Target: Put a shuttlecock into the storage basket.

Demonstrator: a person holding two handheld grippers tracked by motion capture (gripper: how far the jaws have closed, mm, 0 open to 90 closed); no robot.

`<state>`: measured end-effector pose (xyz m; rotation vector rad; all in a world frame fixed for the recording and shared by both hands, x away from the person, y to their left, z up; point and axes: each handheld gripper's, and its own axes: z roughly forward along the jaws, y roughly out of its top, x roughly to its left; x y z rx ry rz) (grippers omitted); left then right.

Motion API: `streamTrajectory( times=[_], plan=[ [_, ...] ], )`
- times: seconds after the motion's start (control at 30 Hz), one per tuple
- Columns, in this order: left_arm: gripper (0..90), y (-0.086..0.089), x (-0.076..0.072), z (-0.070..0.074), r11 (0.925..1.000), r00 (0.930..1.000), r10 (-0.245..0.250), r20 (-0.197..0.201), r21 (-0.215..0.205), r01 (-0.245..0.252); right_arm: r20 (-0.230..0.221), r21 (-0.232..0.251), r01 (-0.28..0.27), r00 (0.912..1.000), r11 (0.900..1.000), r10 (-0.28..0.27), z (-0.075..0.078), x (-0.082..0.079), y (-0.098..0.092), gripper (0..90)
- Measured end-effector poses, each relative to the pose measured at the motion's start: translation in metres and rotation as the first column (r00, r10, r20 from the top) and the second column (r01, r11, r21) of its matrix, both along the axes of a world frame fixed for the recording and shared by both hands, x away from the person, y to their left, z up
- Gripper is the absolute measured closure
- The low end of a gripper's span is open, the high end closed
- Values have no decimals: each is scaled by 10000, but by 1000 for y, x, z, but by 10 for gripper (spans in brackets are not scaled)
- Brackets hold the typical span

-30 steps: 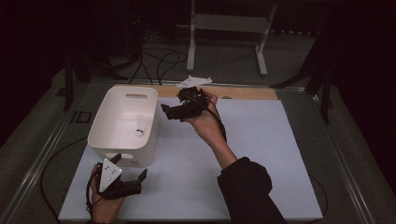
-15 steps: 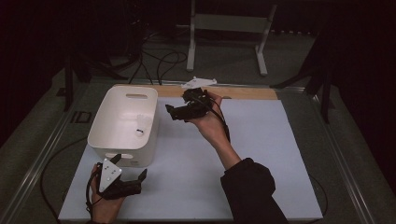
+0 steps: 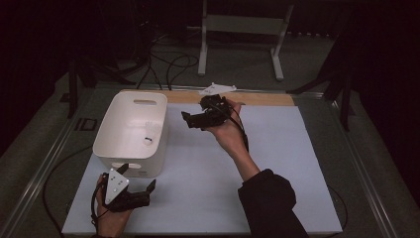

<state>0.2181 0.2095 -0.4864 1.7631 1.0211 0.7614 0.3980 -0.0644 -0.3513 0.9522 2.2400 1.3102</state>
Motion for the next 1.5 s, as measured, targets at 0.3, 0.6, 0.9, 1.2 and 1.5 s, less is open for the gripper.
streamTrajectory(
  times=[0.3, 0.6, 0.9, 1.2, 1.5],
  plan=[
    [1, 0, 0, 0, 10000, 10000, 10, 13, 22, -10, -53, -4, 150, 9999, 9999, -150, -2, -1, -8, 115],
    [1, 0, 0, 0, 10000, 10000, 25, 12, -40, -25, -41, -36, 258, 9997, 9997, -259, -4, 0, -18, 115],
    [1, 0, 0, 0, 10000, 10000, 28, 12, -46, -28, -105, -91, 490, 9987, 9988, -491, -8, 0, -28, 115],
    [1, 0, 0, 0, 10000, 10000, 36, 26, -49, -36, -143, -136, 678, 9976, 9976, -680, -10, 0, -41, 115],
    [1, 0, 0, 0, 10000, 10000, 21, 0, -10, -21, -223, -144, 872, 9959, 9961, -875, -14, 0, -55, 117]
  ],
)
